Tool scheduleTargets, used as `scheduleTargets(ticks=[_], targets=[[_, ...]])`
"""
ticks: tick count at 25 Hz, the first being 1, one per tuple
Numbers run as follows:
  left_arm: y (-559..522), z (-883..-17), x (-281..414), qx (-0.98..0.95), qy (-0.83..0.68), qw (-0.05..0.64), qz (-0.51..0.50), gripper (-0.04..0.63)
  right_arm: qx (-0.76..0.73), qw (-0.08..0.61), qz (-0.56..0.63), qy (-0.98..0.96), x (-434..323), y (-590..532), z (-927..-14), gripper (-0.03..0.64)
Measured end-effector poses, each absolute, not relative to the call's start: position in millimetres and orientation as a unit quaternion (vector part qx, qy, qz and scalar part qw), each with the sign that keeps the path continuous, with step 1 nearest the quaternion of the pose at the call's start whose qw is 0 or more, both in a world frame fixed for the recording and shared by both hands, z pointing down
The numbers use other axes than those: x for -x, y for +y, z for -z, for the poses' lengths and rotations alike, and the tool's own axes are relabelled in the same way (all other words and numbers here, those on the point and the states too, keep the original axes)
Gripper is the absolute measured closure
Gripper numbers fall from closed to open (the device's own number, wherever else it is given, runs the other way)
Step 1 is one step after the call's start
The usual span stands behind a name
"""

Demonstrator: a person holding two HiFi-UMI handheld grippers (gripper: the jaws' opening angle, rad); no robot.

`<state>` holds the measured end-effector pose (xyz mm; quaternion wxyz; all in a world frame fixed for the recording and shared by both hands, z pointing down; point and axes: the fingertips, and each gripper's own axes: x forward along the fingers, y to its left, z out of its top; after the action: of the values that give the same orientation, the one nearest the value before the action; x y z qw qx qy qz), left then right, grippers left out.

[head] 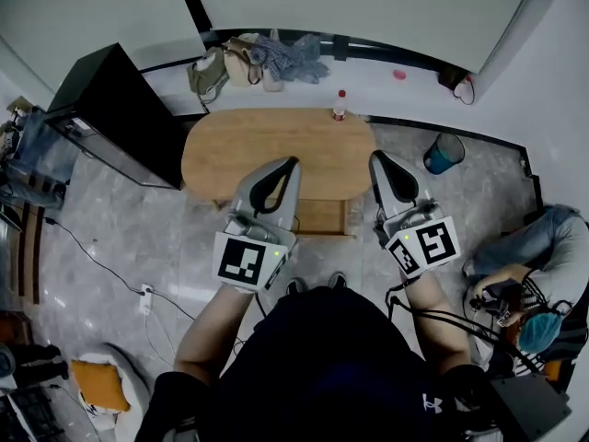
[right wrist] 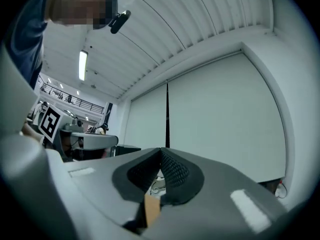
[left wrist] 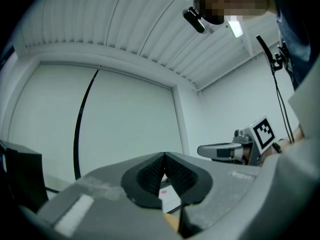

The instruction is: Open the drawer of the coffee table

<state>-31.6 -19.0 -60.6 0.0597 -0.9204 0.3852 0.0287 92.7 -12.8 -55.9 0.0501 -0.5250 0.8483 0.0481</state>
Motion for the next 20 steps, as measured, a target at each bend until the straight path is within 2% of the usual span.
scheduleTargets(ticks=[11,20], targets=[[-39,70,92,0.903,0.421,0.073,-0.042,0.594,0.539,0.004,-0.071,0.839,-63,-19,48,0.615],[-56,62,100,0.909,0.409,0.069,-0.036,0.594,0.539,-0.016,-0.068,0.839,-50,-32,42,0.615]])
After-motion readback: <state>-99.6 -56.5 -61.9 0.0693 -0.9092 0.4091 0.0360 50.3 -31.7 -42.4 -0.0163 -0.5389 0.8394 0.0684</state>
